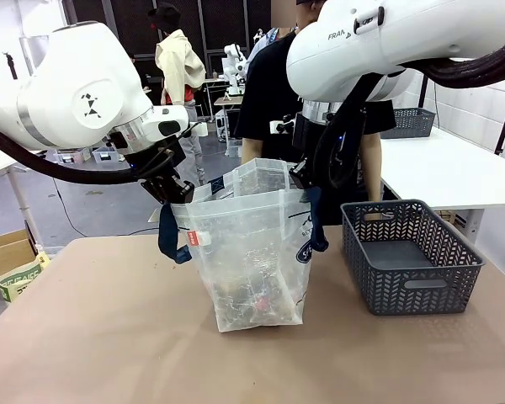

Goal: Transfer purchased items from the store into the shopping bag.
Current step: Move the Reusable shopping bag to the right side of the table.

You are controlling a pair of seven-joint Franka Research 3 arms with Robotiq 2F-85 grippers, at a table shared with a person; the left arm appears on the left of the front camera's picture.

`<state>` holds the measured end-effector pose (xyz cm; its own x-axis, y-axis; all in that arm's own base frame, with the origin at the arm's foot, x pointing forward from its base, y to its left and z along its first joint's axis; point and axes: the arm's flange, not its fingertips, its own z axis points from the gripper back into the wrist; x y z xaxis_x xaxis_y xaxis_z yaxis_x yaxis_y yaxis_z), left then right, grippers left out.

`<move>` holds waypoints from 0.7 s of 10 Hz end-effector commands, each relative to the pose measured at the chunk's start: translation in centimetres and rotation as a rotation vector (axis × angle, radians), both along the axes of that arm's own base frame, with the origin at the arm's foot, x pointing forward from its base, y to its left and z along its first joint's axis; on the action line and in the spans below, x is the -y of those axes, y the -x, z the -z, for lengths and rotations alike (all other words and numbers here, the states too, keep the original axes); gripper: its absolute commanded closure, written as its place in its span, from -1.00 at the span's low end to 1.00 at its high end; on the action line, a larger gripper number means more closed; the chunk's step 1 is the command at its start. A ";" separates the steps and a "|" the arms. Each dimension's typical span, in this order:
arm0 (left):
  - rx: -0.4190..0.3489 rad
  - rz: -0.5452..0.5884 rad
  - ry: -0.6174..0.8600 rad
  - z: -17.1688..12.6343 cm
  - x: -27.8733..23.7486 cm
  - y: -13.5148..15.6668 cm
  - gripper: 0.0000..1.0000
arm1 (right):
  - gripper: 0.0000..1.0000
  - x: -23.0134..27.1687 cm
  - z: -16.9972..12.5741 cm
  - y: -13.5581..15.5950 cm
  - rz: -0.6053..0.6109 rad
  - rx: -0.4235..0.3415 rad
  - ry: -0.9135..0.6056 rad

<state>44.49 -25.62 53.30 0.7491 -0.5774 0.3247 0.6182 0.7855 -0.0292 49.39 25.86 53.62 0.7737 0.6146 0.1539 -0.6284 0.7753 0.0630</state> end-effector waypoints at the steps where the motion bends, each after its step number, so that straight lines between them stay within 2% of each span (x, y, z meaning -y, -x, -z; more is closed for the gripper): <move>1: 0.000 -0.010 0.002 -0.1 -0.1 0.0 1.00 | 1.00 0.0 -0.1 0.0 0.001 0.006 -0.001; 7: 0.000 -0.010 0.002 -0.1 -0.1 0.0 1.00 | 1.00 0.0 -0.1 0.0 0.001 0.006 -0.001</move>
<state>44.49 -25.62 53.30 0.7491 -0.5774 0.3247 0.6182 0.7855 -0.0292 49.39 25.86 53.61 0.7737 0.6146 0.1539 -0.6284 0.7753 0.0630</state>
